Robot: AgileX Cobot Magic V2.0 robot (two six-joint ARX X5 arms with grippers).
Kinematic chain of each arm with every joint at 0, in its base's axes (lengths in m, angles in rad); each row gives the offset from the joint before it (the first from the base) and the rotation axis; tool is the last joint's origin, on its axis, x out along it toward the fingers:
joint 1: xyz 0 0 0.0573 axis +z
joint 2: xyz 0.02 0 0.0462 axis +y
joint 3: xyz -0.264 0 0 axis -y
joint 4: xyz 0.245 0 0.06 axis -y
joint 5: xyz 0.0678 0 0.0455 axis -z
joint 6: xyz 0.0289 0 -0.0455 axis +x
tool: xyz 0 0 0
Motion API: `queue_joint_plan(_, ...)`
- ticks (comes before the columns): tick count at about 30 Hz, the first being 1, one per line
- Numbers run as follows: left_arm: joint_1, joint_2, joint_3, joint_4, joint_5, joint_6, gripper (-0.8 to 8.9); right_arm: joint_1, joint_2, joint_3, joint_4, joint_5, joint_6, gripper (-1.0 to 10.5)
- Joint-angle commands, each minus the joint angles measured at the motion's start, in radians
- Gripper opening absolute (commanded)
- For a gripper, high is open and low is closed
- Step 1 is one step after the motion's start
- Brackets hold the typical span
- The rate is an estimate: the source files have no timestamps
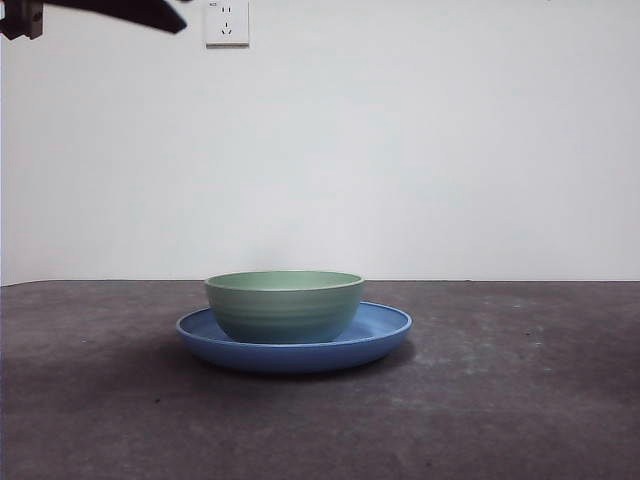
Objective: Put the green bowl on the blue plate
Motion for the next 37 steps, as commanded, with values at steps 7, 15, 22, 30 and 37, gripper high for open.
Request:
queue_joint_plan(7,-0.007,0.005,0.010,0.011,0.004,0.013,0.10,0.008,0.007,0.018,0.024,-0.002,-0.014,0.1)
queue_joint_plan(15,-0.007,0.005,0.010,0.011,0.004,0.013,0.10,0.008,0.006,0.018,0.024,-0.002,-0.014,0.1)
queue_joint_plan(22,-0.006,-0.004,0.010,0.006,0.004,0.015,0.10,0.008,0.006,0.018,0.024,-0.002,-0.014,0.1)
queue_joint_plan(30,0.179,-0.198,-0.016,0.190,-0.222,0.084,0.10,0.008,0.006,0.018,0.024,-0.002,-0.014,0.1)
queue_joint_plan(37,0.467,-0.468,-0.181,0.496,-0.472,0.085,0.10,0.008,0.006,0.018,0.024,-0.002,-0.014,0.1)
